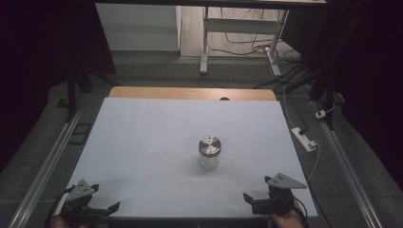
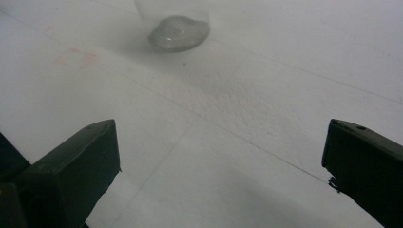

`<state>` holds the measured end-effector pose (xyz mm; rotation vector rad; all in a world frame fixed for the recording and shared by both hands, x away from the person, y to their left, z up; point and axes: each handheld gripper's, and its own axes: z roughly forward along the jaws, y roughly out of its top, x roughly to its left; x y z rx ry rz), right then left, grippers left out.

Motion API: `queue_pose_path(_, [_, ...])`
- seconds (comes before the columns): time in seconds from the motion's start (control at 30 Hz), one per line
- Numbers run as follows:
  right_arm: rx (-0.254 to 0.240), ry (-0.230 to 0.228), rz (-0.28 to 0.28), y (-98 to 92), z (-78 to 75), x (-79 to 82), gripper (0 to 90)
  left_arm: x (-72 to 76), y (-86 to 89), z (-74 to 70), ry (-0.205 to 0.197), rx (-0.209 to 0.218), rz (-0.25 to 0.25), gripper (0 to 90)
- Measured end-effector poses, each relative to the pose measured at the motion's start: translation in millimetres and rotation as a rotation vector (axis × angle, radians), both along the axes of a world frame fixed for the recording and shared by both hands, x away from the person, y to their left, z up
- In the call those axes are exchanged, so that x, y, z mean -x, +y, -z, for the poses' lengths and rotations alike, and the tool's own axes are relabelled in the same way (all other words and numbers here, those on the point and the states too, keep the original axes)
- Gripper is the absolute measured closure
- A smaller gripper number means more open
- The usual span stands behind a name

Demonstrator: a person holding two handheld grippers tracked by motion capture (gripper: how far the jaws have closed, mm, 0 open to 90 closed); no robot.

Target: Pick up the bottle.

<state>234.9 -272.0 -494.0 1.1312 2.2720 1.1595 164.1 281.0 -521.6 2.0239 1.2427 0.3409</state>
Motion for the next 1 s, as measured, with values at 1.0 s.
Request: queue_pose_path(1.0, [-0.038,-0.058,-0.126,23.6,-9.5,-13.7,0.0,-0.1,-0.6,0.1,-0.004,-0.004,-0.001,0.0])
